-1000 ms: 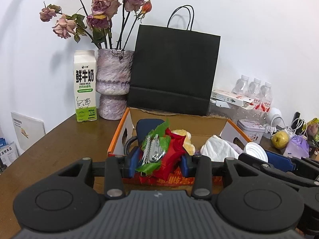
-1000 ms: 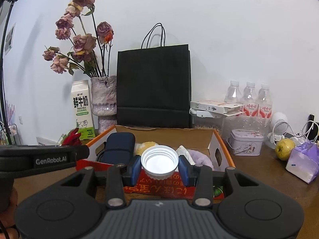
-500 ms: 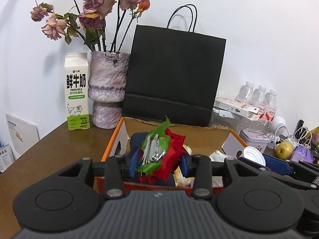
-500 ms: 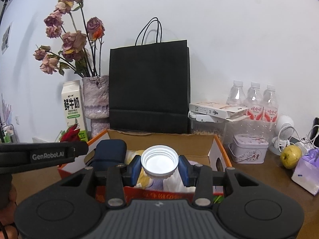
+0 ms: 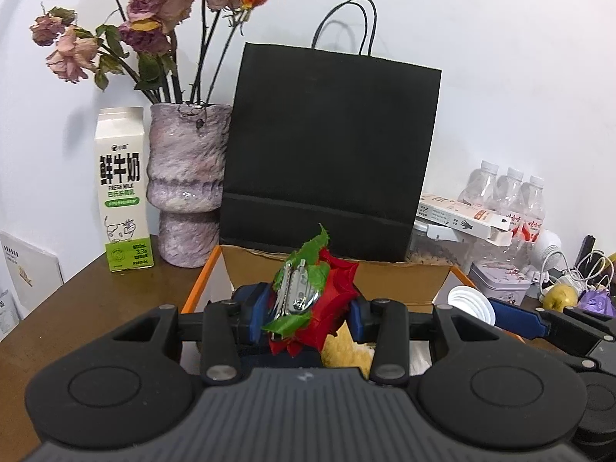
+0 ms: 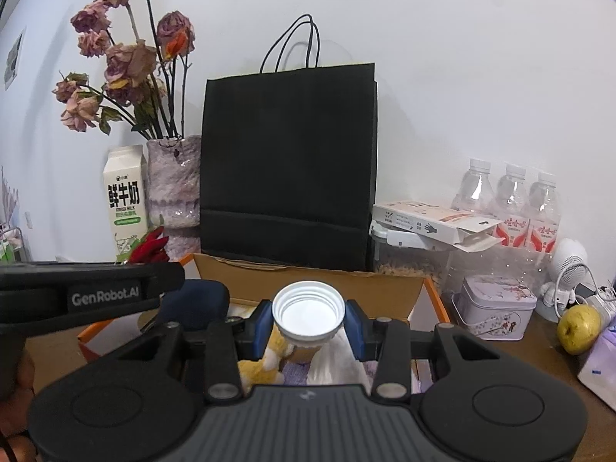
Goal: Organize objects
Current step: 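Carry the snack and cap to the red box and lower them inside, then open the left tool over the box while the right tool releases the cap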
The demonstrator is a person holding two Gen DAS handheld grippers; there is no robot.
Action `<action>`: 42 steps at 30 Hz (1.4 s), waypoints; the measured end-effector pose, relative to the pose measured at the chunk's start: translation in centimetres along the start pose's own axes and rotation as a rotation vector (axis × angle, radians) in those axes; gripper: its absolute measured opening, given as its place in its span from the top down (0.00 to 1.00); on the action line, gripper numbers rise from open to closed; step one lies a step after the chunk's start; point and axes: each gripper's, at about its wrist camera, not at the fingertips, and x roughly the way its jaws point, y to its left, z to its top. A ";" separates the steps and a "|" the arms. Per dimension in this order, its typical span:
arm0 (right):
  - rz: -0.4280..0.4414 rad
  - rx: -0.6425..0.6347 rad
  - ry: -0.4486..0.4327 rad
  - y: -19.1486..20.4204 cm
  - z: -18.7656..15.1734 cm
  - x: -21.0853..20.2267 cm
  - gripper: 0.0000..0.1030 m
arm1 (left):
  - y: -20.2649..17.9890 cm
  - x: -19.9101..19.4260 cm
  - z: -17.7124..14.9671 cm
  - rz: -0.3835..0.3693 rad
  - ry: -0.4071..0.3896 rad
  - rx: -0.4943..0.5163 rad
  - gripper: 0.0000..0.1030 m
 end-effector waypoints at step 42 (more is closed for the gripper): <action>-0.061 0.022 0.052 -2.1 0.1 5.0 0.01 | -0.2 4.8 1.1 0.086 -0.024 0.017 0.00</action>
